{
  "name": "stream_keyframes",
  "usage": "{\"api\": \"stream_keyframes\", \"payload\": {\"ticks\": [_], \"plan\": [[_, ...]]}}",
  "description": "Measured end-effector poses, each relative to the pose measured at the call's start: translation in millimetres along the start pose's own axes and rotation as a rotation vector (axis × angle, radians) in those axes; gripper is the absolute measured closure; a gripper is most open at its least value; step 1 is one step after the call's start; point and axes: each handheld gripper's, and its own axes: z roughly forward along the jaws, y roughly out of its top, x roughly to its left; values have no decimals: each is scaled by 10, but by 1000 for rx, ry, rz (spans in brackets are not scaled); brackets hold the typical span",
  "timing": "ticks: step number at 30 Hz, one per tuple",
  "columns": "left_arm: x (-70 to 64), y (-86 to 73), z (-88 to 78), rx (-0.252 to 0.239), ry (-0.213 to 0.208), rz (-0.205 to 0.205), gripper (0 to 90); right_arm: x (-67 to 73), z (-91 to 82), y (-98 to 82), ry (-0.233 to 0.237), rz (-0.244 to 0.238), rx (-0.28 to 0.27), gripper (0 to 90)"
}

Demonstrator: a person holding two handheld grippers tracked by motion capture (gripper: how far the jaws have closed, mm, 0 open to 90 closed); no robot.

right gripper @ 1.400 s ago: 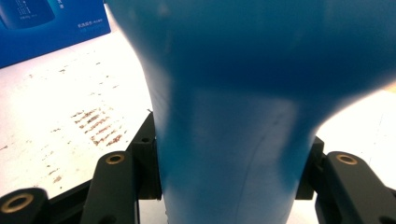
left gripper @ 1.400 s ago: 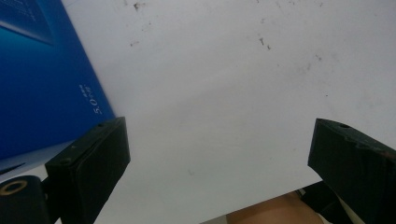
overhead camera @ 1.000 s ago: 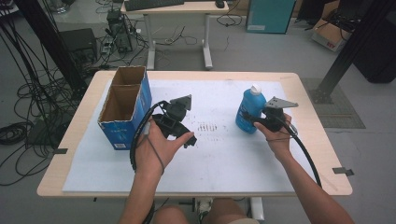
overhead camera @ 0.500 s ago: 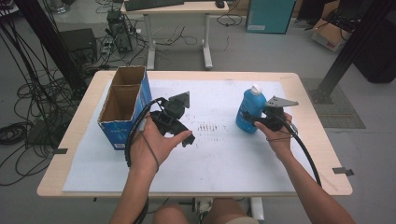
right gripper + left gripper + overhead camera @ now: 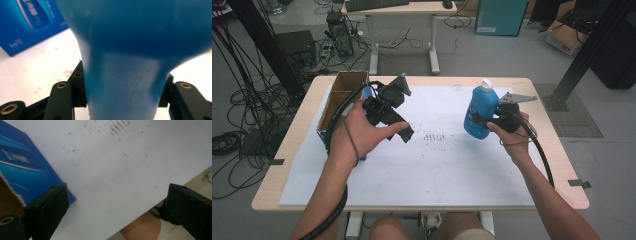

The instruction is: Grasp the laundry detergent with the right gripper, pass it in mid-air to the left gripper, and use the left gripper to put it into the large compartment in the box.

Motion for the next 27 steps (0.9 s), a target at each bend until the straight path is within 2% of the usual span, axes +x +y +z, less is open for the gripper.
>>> {"api": "stream_keyframes", "payload": {"ticks": [1,2,4,5,6,8,9,12,13,15,16,19,20,22,23,24,25,27], "plan": [[22,20,-52,-9,-11,22,55,17,-9,34,6,0,2,444],[41,58,-142,-18,11,43,55,64,-25,110,21,5,9,445],[48,76,-182,-26,11,48,54,93,-29,162,37,1,13,444],[66,98,-226,-26,1,65,54,123,-30,204,45,-3,14,445],[88,126,-276,-10,4,105,54,153,-32,246,56,-13,19,444],[87,180,-351,-17,6,150,54,250,-19,368,95,-49,14,445],[79,208,-385,-25,3,169,54,250,-19,368,95,-49,14,445],[52,301,-475,-23,8,241,54,352,-17,473,148,-71,21,444],[42,328,-493,-31,12,264,54,402,-9,536,182,-97,20,445],[33,385,-539,-38,2,302,53,426,1,564,197,-116,14,444],[24,402,-556,-35,0,318,54,469,17,612,217,-147,15,444],[4,476,-622,-22,-1,377,53,541,36,659,238,-159,32,444],[-2,492,-638,-13,-9,393,53,564,55,681,250,-179,34,444],[-12,518,-665,-1,-12,420,50,660,106,722,288,-202,52,444],[-18,529,-677,11,-17,437,50,660,106,722,288,-202,52,444],[-26,535,-678,7,-18,447,49,736,148,733,315,-217,53,444],[-33,543,-680,11,-20,460,49,736,148,733,315,-217,53,444],[-56,547,-667,13,-15,478,44,799,200,737,344,-233,55,443]]}}
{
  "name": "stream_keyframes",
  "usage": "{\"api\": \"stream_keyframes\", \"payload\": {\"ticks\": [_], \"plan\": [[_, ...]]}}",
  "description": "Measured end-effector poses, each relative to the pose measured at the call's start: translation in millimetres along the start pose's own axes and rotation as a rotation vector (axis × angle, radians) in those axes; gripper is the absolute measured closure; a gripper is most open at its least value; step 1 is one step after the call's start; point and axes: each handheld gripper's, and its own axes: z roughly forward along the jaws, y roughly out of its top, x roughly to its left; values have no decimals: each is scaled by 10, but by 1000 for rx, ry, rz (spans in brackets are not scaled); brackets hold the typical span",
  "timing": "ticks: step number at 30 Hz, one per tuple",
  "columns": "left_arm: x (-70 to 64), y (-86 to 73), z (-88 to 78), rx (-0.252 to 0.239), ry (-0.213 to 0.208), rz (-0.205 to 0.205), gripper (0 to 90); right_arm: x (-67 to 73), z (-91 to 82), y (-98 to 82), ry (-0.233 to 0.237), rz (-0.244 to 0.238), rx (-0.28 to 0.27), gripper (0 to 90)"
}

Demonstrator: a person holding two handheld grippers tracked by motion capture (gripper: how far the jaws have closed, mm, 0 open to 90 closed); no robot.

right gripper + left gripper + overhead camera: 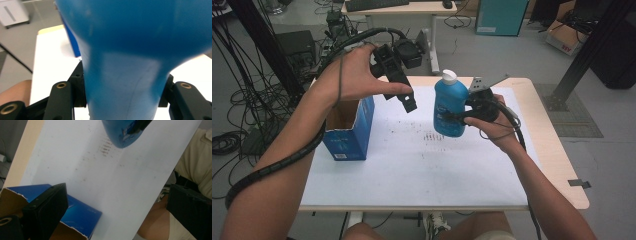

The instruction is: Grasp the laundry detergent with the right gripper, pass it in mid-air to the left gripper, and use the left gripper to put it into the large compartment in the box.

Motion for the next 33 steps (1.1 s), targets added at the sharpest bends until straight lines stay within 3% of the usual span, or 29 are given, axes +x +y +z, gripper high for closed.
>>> {"api": "stream_keyframes", "payload": {"ticks": [3,11,18,20,22,24,26,28,33], "plan": [[-11,12,33,0,-5,33,46,77,157,9,62,-31,6,443],[-25,1,120,35,-44,91,46,256,477,-5,168,-80,37,442],[-13,13,166,44,-80,125,45,362,632,1,234,-121,34,441],[-2,13,181,51,-109,126,45,387,666,10,250,-132,36,441],[21,23,184,81,-117,170,44,408,689,18,259,-141,34,441],[10,24,208,78,-135,166,44,420,704,24,265,-147,31,441],[-43,23,253,38,-158,107,44,427,719,31,272,-155,25,441],[-61,30,275,39,-186,106,44,438,728,39,276,-164,20,441],[-90,59,363,56,-205,121,44,481,730,70,283,-176,-3,441]]}}
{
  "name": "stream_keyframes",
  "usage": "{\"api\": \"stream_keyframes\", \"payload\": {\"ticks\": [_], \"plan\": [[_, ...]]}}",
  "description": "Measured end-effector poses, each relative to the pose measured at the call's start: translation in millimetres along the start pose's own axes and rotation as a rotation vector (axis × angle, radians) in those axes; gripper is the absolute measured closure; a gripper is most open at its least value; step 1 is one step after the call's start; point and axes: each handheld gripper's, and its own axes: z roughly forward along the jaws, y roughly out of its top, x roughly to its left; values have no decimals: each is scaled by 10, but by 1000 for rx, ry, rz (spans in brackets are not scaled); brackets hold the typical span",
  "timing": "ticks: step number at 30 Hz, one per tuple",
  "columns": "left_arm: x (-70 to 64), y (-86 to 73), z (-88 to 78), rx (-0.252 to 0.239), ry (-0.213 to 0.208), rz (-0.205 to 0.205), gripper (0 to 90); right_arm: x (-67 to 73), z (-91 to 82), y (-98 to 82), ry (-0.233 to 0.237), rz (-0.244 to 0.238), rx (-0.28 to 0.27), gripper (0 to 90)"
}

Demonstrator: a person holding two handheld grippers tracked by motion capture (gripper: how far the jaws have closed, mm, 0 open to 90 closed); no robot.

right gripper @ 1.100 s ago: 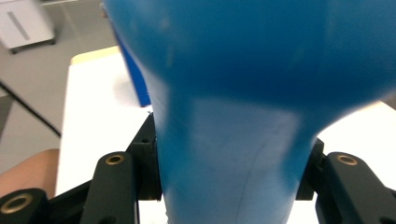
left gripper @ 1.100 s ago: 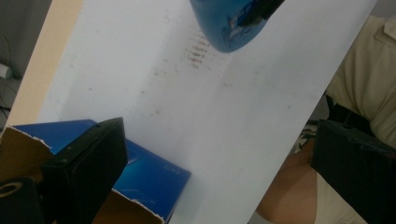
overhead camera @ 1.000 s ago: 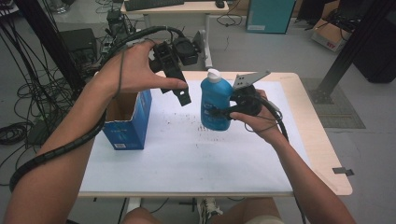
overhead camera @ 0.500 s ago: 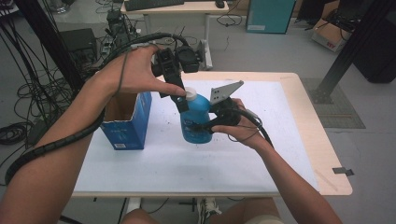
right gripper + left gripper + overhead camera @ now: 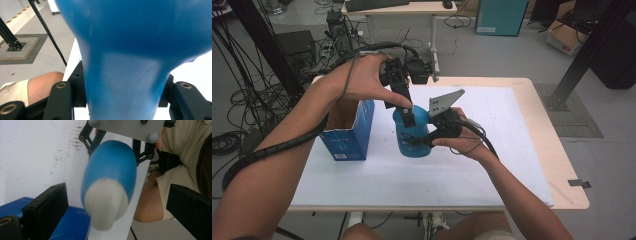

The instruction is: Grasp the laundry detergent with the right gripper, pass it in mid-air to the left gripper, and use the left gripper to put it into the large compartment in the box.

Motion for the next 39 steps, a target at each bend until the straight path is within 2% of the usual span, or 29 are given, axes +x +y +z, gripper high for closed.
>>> {"api": "stream_keyframes", "payload": {"ticks": [3,6,8,10,11,12,17,18,19,20,24,25,28,30,39], "plan": [[1,17,48,18,-19,8,44,27,3,24,13,-7,-2,441],[-3,18,84,28,-18,11,44,49,6,41,15,-12,-1,441],[-11,11,117,5,-25,4,44,59,5,51,20,-19,-3,441],[-9,9,139,6,-37,4,44,62,6,60,17,-28,-9,440],[-14,8,151,5,-29,2,44,62,2,65,15,-36,-8,441],[-15,8,158,12,-35,4,44,86,-7,76,33,-3,-16,441],[-6,6,201,18,-35,8,44,103,-14,87,44,7,-15,441],[-6,4,207,21,-40,6,44,78,-6,86,28,-32,-14,440],[14,5,203,39,-37,27,44,78,-6,86,28,-32,-14,440],[59,10,188,86,-31,87,44,75,-5,86,27,-32,-11,440],[61,8,198,93,-32,89,44,68,-2,84,25,-29,-13,441],[64,7,193,116,-30,89,44,65,-1,84,24,-31,-13,440],[61,3,210,115,-20,95,44,61,0,89,23,-31,-13,441],[59,7,208,120,-26,91,44,45,1,90,29,-54,-8,440],[51,7,208,130,-29,100,44,57,14,94,32,-46,-3,441]]}}
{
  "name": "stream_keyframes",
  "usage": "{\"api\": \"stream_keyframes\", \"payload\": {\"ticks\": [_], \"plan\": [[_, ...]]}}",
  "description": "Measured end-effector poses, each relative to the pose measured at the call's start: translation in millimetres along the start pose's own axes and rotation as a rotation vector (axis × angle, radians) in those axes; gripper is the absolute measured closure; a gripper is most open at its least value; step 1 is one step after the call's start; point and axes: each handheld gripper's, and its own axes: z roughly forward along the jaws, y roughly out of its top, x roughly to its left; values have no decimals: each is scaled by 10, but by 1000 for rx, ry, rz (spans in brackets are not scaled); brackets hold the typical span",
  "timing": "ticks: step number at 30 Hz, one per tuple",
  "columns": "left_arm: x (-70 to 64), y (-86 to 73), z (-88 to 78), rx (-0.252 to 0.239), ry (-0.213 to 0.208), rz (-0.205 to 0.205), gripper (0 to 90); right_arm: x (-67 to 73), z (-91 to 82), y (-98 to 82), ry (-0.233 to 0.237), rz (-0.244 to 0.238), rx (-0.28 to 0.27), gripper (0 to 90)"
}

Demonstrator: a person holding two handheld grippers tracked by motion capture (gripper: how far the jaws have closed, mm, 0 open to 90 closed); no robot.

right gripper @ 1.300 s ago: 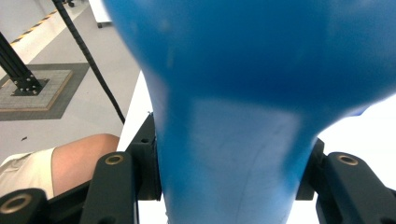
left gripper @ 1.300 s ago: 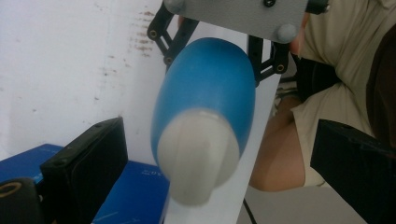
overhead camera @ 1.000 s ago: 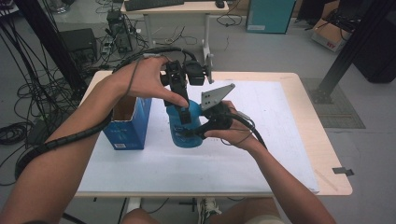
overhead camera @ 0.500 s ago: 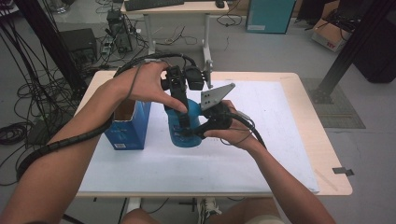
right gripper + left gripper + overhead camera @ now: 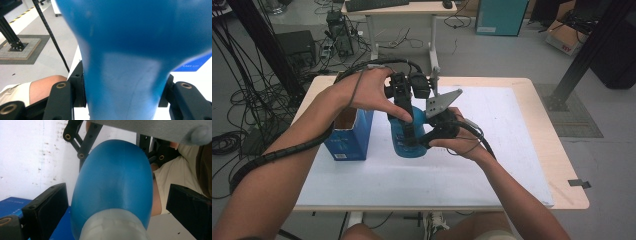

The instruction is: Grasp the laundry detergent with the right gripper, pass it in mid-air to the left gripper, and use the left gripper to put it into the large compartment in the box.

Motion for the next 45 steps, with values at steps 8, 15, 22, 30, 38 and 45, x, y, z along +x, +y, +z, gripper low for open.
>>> {"api": "stream_keyframes", "payload": {"ticks": [8,15,22,30,38,45], "plan": [[-10,-7,-10,-1,5,-5,44,-3,-2,4,-5,-6,-1,441],[-16,-8,-12,-3,13,-8,44,1,-7,2,-7,2,6,440],[-26,5,-16,-18,15,-16,44,8,-18,4,-12,22,-2,440],[-22,7,-23,-11,14,-14,44,-11,-27,0,-12,1,-4,440],[-24,-12,-27,-16,18,-18,45,-10,-22,9,-11,-4,-3,440],[-23,-17,-23,-14,22,-10,46,13,-24,27,-16,19,-13,440]]}}
